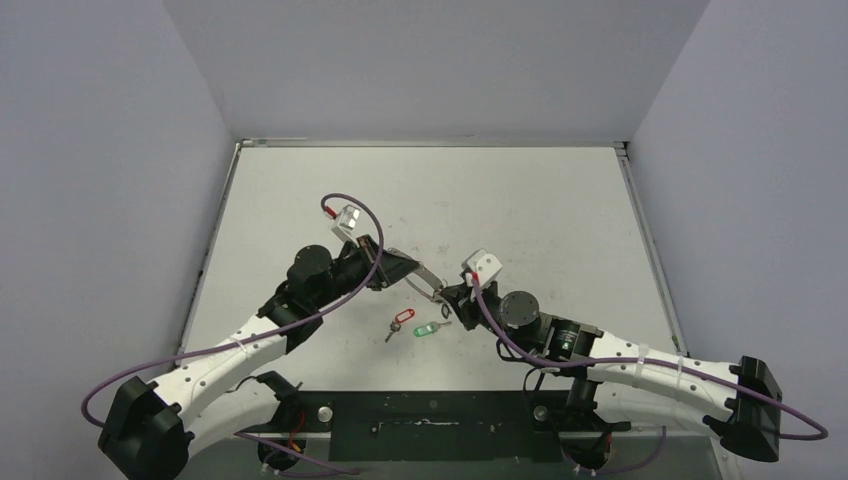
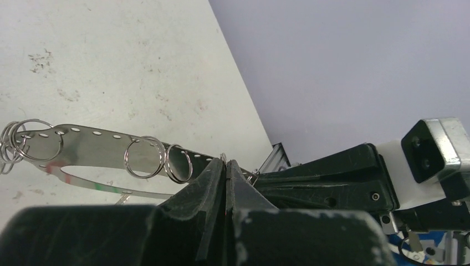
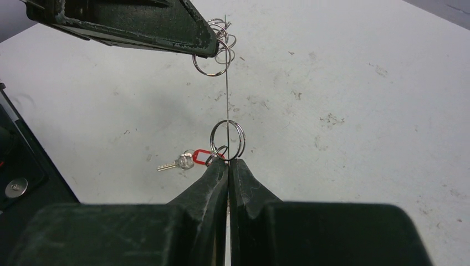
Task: Put the keys on the keyring
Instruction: Adjust the keyring.
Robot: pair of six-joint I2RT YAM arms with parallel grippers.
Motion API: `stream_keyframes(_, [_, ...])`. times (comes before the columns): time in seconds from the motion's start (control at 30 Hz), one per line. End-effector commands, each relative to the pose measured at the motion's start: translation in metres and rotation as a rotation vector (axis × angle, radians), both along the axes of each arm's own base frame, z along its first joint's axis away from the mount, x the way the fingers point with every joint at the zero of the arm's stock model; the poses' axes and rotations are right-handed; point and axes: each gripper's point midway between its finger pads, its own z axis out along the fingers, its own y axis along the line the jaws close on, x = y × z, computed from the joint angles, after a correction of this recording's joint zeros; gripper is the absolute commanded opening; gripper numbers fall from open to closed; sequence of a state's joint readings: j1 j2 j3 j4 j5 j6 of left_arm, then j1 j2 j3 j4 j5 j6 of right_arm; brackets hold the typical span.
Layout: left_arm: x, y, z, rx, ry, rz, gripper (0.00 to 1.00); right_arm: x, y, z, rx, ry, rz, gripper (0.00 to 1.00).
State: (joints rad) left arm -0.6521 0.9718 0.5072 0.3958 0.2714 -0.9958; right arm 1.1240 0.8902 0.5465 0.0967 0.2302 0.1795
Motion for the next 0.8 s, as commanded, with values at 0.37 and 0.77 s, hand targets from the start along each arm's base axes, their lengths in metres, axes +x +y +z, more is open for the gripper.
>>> stream_keyframes(0.37, [-0.015,0.009,0.001,0.572,-0.057,-0.309,0.00,0.006,-0.002,0.024,-0.129,-0.064,0.048,0.00])
stream_keyframes(0.77, [-0.019,0.005,-0.016,0.728,-0.067,-0.540,0.00,0.005,0.010,0.021,-0.185,-0.059,0.106,0.00])
